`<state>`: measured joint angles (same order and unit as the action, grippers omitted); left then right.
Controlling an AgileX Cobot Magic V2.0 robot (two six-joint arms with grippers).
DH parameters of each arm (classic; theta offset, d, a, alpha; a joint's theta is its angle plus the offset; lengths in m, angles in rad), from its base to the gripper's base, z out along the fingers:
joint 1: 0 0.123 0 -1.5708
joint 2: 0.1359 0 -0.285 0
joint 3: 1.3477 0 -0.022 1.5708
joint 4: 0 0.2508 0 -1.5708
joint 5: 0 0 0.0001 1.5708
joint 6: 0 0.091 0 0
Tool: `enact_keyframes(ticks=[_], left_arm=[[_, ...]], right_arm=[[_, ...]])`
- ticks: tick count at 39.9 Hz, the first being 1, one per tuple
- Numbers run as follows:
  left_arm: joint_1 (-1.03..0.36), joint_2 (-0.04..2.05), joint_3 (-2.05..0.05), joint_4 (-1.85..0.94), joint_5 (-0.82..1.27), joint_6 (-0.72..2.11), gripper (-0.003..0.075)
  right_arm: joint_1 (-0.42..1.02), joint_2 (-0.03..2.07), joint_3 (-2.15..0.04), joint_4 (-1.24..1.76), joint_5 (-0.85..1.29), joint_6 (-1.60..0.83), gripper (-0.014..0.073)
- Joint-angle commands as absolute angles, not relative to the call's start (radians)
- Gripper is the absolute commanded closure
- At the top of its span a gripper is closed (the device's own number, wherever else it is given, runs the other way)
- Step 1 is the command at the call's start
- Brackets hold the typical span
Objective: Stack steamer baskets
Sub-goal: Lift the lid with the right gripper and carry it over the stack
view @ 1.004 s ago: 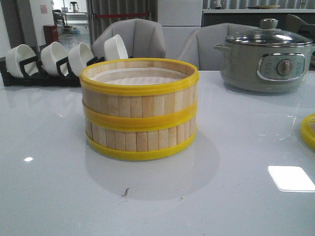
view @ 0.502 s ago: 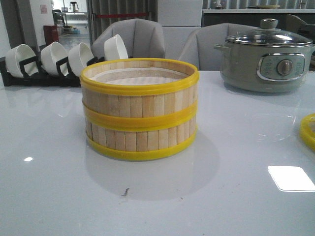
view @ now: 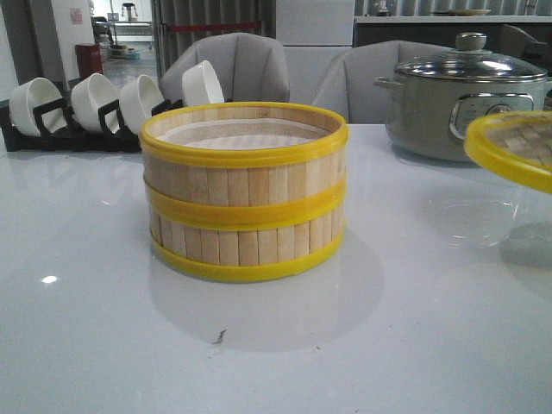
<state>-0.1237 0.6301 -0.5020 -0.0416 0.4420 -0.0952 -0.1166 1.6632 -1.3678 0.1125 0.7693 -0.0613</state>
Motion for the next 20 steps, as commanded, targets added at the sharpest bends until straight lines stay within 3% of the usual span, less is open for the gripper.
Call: enact_keyframes(ticks=[1,20], left_arm=[[-0.131,0.626,-0.530,-0.045,0.364,-0.099,0.0627],[-0.131,0.626,-0.530,-0.045,0.364,-0.099,0.0627]], right_arm=[[-0.041,1.604,-1.498,0.127,0.788,-0.065,0.0565],[0.387,1.796,-1.953,0.127,0.894,-0.065,0.0565]])
